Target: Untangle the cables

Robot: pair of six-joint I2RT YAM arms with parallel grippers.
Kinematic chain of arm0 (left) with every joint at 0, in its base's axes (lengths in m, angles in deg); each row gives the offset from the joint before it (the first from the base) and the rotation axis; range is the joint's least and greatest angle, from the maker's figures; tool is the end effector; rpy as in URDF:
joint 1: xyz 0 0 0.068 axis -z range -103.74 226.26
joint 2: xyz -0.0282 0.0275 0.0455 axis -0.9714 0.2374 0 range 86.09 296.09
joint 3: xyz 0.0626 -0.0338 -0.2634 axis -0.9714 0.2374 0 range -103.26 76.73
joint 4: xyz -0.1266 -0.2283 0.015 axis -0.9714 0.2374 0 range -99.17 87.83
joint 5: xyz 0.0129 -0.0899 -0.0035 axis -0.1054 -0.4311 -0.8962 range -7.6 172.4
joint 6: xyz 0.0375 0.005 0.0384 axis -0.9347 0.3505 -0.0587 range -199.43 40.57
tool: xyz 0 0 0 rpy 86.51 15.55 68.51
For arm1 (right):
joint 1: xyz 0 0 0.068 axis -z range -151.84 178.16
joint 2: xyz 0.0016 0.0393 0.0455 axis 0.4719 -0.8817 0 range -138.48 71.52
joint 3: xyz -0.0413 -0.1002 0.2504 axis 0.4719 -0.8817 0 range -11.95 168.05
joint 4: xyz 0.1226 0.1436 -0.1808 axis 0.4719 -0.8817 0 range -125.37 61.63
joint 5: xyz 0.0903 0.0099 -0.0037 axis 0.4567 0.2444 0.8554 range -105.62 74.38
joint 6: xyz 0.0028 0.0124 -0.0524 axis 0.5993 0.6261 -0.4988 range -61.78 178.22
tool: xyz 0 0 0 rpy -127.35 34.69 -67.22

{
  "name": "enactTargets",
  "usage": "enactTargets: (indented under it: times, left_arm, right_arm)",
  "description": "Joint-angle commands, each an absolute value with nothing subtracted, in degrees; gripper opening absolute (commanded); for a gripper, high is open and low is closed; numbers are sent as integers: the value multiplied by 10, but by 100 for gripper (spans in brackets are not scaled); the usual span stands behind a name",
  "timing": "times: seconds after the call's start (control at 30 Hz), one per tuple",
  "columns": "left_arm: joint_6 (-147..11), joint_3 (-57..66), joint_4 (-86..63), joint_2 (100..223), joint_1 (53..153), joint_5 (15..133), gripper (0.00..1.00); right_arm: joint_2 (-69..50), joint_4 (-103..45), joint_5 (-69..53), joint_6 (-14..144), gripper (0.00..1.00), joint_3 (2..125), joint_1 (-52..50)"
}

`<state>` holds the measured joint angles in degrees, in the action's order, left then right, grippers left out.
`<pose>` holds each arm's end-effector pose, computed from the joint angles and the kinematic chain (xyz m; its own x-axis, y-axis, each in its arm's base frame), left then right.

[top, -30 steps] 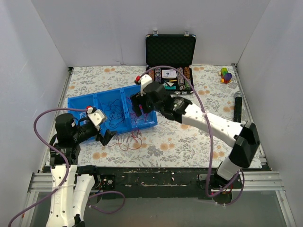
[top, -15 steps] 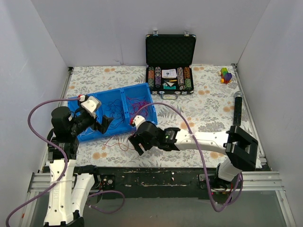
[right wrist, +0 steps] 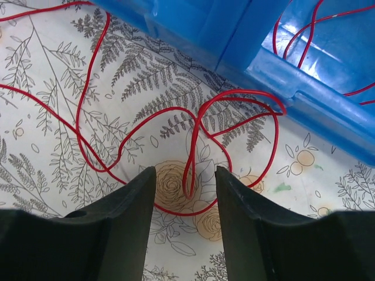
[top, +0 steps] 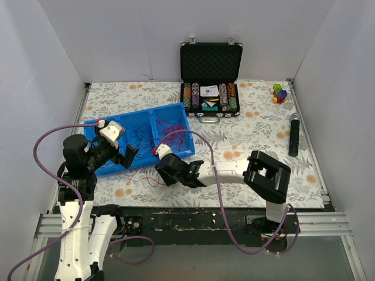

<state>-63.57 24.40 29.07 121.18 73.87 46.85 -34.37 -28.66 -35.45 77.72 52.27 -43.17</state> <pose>0.1170 -0.0158 0.3584 -0.4833 -0.2428 -0.8411 0.3911 0.7997 -0.4556 0.1380 0.3704 0.1775 -0.4723 -0.4166 -0.7767 -0.6925 0.7206 0.0346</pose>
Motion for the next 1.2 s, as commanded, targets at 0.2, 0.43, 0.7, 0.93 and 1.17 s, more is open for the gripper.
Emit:
enactTargets:
  times: [0.2, 0.43, 0.7, 0.93, 1.17]
  left_arm:
    - [-640, 242, 311, 1211, 742, 488, 98]
    - [-632, 252, 301, 1211, 741, 485, 98]
    - [-632, 271, 291, 1204, 742, 483, 98]
    - [-626, 280, 282, 1199, 742, 484, 98]
    - [-616, 286, 269, 1190, 742, 494, 98]
  right_arm:
    - [-348, -223, -403, 763, 20, 542, -430]
    - [-299, -233, -403, 757, 1, 516, -430]
    - [-174, -261, -404, 746, 1, 491, -434]
    - [-95, -327, -429, 669, 1, 615, -434]
    - [-107, -374, -461, 561, 1, 802, -432]
